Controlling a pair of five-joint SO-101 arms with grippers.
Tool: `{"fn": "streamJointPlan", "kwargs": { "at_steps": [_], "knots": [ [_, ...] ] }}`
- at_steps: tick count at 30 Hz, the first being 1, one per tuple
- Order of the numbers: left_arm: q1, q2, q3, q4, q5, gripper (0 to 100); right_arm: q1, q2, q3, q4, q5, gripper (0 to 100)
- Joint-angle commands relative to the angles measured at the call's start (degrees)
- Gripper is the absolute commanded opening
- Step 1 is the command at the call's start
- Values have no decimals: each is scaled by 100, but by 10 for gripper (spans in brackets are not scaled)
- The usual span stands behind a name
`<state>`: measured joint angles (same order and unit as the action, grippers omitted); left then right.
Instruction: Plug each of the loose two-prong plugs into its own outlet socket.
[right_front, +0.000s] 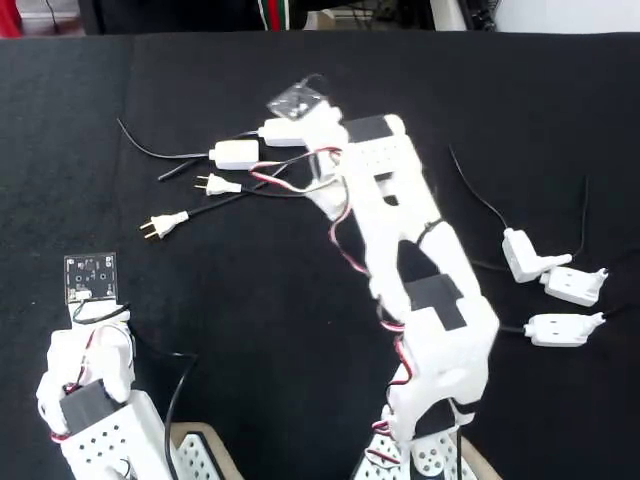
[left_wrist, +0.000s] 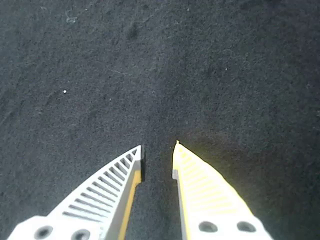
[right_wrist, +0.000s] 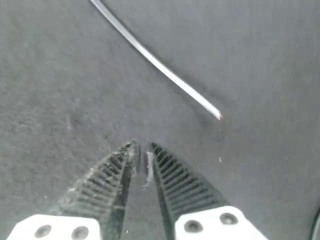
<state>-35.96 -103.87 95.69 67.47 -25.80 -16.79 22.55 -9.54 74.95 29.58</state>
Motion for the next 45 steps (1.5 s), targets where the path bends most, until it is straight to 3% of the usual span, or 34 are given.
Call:
{"fn": "streamJointPlan", "kwargs": {
  "at_steps": [1,7,13,18,21,24,28,32,36,42,45],
  "knots": [
    [-48,-44,-22,26,-35,116,-281,224,-602,-26,220,111],
    [-75,-53,-163,-149,35,116,387,884,-1165,334,492,170],
    [-690,-18,-435,-1204,1486,116,791,963,-1130,484,-316,168],
    [-919,-9,-1200,-1073,2022,117,905,927,-1077,466,-563,28],
    [-470,193,-1842,-1002,2585,120,1116,954,-1121,343,-782,23],
    [611,1064,-2545,-1213,2620,120,1187,954,-1112,360,-835,12],
    [2044,3516,-3609,-2040,1820,120,1152,963,-1007,352,-835,12],
    [3046,6224,-5279,-1908,237,117,1160,954,-954,352,-835,12],
    [3301,8237,-6835,-1776,-545,120,1160,954,-954,352,-835,12],
    [3345,10286,-8382,-2259,-1222,123,1160,954,-945,325,-835,13],
    [3547,11068,-9051,-2268,-1749,189,1160,963,-901,185,-835,13]
  ]
}}
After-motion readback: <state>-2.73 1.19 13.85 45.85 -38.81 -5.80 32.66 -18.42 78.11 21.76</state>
